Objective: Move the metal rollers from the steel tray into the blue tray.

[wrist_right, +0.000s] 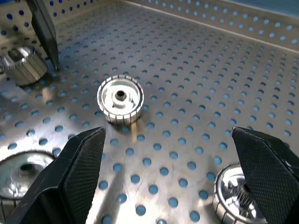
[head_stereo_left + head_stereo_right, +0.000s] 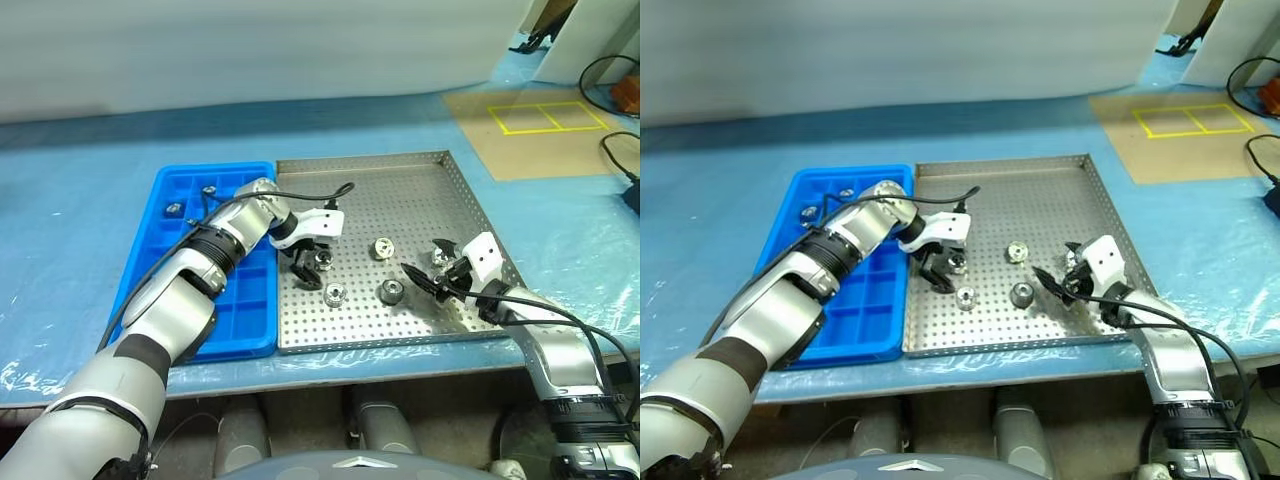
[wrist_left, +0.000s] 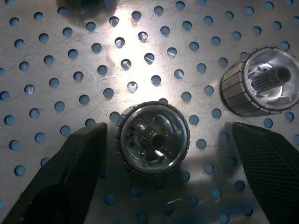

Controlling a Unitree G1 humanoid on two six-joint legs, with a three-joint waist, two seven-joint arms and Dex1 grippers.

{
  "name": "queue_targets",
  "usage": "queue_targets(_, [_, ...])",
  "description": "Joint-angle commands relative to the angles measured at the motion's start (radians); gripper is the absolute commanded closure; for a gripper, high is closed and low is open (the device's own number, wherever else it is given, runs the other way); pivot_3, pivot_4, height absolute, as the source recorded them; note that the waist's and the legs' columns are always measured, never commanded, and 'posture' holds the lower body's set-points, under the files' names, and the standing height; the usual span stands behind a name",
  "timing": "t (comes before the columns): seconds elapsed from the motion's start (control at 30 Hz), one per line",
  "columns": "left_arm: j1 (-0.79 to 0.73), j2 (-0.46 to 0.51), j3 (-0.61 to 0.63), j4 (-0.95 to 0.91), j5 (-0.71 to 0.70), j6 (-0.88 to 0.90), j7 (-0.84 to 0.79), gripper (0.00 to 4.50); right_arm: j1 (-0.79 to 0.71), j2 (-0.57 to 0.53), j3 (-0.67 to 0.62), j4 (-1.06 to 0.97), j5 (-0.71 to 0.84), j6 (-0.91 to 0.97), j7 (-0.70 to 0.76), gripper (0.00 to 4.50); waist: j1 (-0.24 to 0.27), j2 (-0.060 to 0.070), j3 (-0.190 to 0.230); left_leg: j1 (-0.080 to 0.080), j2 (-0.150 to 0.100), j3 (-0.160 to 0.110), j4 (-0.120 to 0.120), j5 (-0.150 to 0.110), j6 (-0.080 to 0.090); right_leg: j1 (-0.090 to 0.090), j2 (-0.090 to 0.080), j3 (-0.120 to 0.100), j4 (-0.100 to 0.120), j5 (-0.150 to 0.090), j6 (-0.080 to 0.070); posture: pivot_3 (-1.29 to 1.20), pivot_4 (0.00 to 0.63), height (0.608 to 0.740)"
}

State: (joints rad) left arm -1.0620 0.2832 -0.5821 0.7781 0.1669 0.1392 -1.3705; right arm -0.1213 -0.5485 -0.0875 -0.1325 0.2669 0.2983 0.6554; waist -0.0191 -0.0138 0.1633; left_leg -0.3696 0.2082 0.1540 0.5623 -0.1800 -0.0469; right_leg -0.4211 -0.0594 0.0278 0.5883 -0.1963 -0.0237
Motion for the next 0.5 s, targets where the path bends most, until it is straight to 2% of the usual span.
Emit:
queue_targets(0.03, [0.036, 0.009, 0.02, -0.066, 0.003, 0.021, -0.005, 0.01, -0.071, -0.012, -0.042, -0.148, 0.053, 0.078, -0.033, 0.0, 0.002, 0.0, 0.0, 0.001, 0.0, 0.0, 0.0, 0.0, 0.0, 0.0, 0.0, 0.0, 0.0, 0.0, 0.0, -0.37, 0.15, 0.74])
queue_targets(0.3, [0.099, 0.028, 0.019, -0.157, 0.022, 0.065, -0.004, 0.01, -0.175, -0.044, -0.069, -0.296, 0.119, 0.265, -0.082, 0.0, 0.005, 0.001, 0.0, 0.001, 0.001, 0.0, -0.003, 0.0, -0.001, 0.0, 0.0, 0.0, -0.001, 0.0, 0.0, -0.37, 0.15, 0.74])
queue_targets(0.5, [0.098, 0.01, 0.014, -0.143, 0.046, 0.075, 0.027, 0.01, -0.16, -0.052, -0.056, -0.338, 0.125, 0.327, -0.099, 0.0, 0.005, 0.001, 0.0, 0.001, 0.0, 0.0, -0.003, 0.001, -0.001, 0.0, 0.0, 0.0, -0.001, 0.0, 0.0, -0.37, 0.15, 0.74])
